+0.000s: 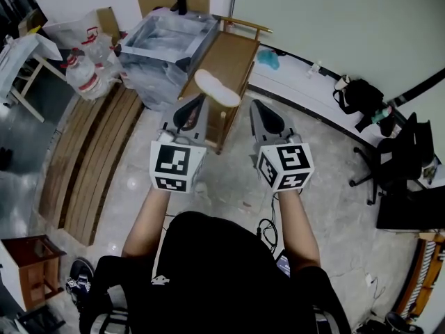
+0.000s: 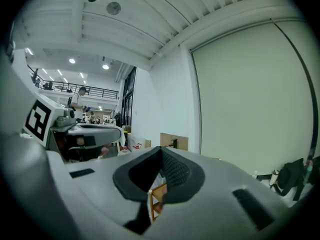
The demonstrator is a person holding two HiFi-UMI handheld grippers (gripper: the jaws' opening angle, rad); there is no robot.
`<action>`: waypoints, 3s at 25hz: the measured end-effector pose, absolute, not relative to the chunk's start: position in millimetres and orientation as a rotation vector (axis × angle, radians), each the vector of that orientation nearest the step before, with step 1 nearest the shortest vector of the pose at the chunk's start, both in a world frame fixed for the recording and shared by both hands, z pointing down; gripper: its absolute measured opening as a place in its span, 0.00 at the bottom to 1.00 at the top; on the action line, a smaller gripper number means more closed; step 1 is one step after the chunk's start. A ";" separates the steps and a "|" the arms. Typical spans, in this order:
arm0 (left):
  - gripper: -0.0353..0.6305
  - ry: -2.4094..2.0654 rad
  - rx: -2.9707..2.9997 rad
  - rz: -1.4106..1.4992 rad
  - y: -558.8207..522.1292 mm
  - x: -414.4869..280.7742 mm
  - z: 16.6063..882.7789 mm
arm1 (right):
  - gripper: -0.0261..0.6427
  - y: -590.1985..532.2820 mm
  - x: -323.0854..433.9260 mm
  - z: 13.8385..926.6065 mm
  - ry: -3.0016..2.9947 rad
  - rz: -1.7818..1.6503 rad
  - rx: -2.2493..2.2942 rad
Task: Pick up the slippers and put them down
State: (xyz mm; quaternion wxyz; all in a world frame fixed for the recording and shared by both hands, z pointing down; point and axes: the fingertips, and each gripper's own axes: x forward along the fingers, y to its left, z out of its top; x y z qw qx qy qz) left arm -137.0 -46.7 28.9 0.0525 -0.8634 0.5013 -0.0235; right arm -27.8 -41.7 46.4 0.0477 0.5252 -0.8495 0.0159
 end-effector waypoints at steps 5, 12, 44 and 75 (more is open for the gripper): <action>0.06 1.520 -2.649 -0.064 -90.5 -151.9 25.6 | 0.04 -82.8 -42.8 43.3 -2.574 0.055 1.608; 0.06 1.499 -2.707 -0.062 -144.9 -164.1 27.0 | 0.04 -135.1 -56.9 45.4 -2.537 0.060 1.630; 0.06 1.456 -2.787 -0.174 -283.2 -170.7 91.0 | 0.04 -272.7 -66.4 104.1 -2.452 0.166 1.650; 0.06 1.738 -2.901 -0.477 -385.4 -123.6 231.4 | 0.04 -388.2 -20.3 263.9 -2.321 0.444 1.257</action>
